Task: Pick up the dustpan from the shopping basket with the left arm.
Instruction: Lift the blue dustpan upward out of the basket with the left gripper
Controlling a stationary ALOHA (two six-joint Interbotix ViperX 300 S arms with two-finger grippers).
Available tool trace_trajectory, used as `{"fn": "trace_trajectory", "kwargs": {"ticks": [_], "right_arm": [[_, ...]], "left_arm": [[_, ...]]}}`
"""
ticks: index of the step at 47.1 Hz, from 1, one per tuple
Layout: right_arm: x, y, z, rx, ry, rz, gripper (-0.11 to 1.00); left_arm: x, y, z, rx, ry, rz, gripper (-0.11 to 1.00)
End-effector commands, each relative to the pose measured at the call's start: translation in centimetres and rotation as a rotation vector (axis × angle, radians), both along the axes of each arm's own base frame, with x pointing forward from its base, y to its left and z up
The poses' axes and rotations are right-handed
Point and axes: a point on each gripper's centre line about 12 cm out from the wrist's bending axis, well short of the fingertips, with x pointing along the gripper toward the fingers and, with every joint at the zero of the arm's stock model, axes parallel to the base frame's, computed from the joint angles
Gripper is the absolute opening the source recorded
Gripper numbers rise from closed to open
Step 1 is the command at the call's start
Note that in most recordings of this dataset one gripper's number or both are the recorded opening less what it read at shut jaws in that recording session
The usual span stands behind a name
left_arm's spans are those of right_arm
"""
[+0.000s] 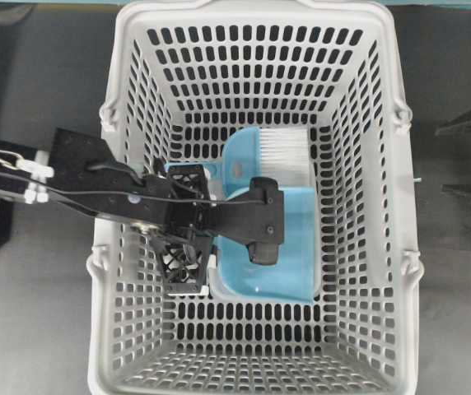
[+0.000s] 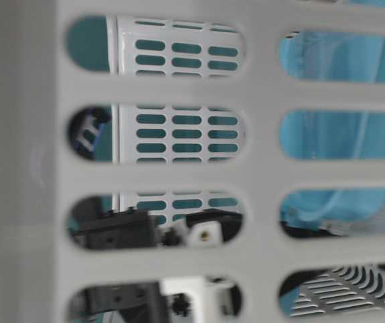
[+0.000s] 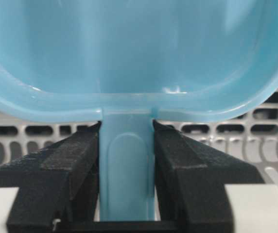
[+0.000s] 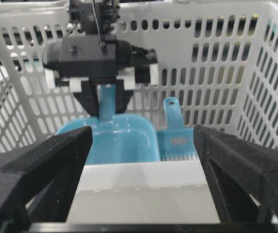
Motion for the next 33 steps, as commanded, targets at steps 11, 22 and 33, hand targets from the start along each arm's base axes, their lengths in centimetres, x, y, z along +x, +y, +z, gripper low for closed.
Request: {"fn": "trace_trajectory", "kwargs": {"ticks": [11,22,33], "right_arm": [[0.1,0.0,0.4,0.01,-0.014,-0.003,0.8],[0.1,0.0,0.2,0.027,-0.011,-0.006,0.8],[0.1,0.0,0.4,0.028,-0.025,-0.006,0.8]], "left_arm": [[-1.0,0.2,9.3,-0.032,-0.241,0.011,0.28],[-3.0,0.5,16.0,-0.055,-0.409,0.012,0.28],[-3.7,0.6,17.7,-0.06,-0.455,0.012,0.28]]}}
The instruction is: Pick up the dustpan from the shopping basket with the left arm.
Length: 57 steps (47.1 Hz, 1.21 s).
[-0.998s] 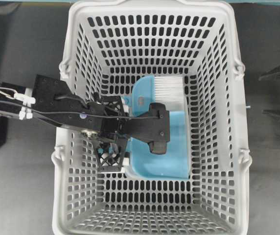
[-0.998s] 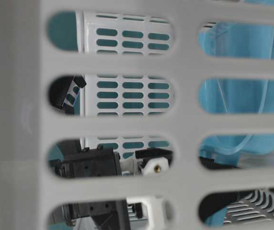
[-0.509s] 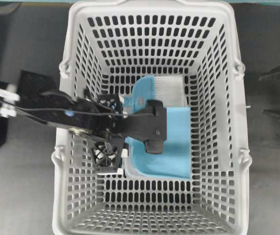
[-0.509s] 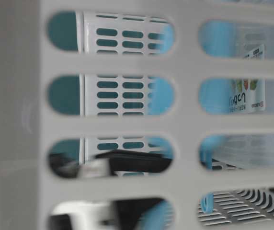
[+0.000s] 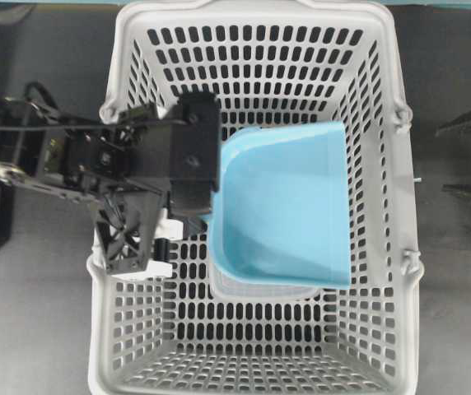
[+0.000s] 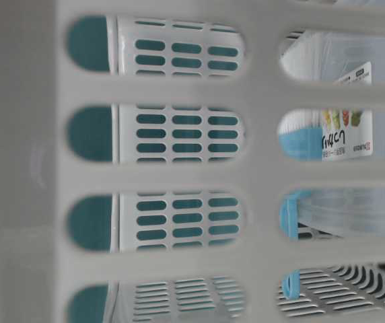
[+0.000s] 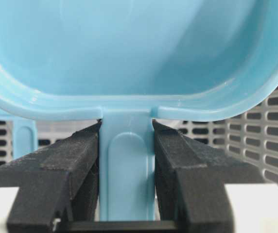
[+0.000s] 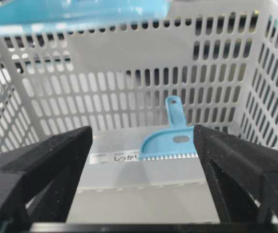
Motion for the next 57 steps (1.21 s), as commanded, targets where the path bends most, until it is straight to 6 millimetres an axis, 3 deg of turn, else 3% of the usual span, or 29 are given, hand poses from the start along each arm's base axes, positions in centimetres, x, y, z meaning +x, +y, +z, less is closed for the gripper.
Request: {"fn": "trace_trajectory", "kwargs": {"ticks": [1,21,57], "right_arm": [[0.1,0.0,0.5,0.006,-0.02,-0.002,0.8],[0.1,0.0,0.5,0.012,-0.026,-0.002,0.8],[-0.1,0.1,0.6,0.018,-0.054,0.002,0.8]], "left_arm": [[-0.4,0.1,1.8,-0.004,-0.051,0.001,0.28],[0.5,0.7,2.4,0.009,0.062,0.026,0.28],[0.4,0.8,0.9,0.009,0.189,0.053,0.28]]}}
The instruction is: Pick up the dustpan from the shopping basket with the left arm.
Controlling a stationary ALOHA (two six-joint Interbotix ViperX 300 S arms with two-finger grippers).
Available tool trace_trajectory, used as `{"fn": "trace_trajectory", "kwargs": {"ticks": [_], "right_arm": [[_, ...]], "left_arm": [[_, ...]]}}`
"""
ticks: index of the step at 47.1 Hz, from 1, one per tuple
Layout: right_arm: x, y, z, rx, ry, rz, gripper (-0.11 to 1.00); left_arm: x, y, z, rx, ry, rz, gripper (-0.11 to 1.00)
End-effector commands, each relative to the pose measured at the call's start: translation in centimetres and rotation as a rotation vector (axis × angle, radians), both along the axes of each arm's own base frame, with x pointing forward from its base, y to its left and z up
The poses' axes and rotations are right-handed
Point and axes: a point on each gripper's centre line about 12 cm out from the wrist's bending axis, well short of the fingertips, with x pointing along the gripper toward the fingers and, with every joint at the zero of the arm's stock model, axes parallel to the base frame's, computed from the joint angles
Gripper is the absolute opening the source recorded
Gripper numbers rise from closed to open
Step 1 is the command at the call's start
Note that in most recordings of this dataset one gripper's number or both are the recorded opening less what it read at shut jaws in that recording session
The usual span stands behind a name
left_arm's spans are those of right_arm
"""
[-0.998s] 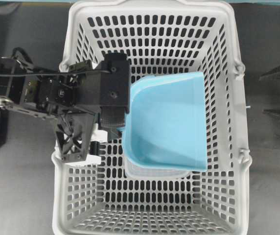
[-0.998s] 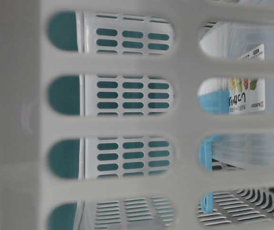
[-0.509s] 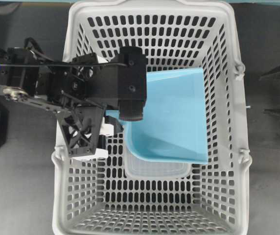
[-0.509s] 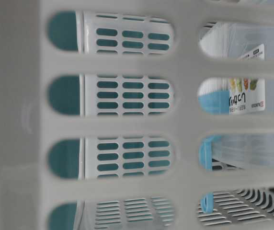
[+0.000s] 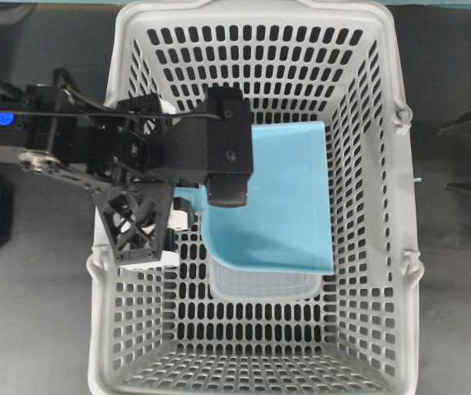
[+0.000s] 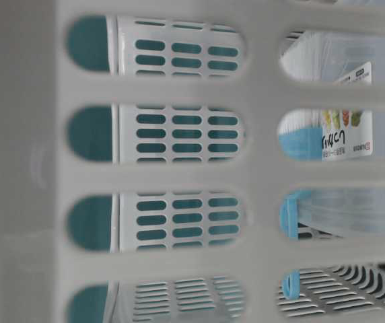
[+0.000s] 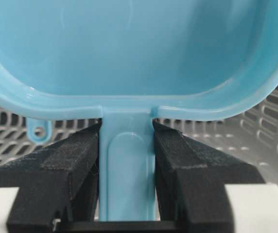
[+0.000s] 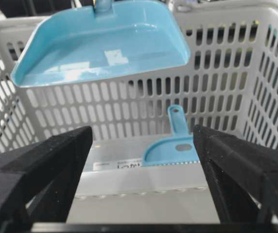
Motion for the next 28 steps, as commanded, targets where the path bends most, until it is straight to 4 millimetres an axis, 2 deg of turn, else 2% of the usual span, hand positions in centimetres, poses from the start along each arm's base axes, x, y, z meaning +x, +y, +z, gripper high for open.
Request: {"fn": "trace_trajectory", "kwargs": {"ticks": [1,28], "right_arm": [[0.06,0.08,0.6,0.003,-0.025,0.004,0.8],[-0.18,0.13,0.5,0.003,-0.045,0.007,0.8]], "left_arm": [[-0.04,-0.02,1.37,-0.002,-0.038,0.0,0.28],[0.26,-0.05,0.81,0.001,-0.025,-0.003,0.28]]}}
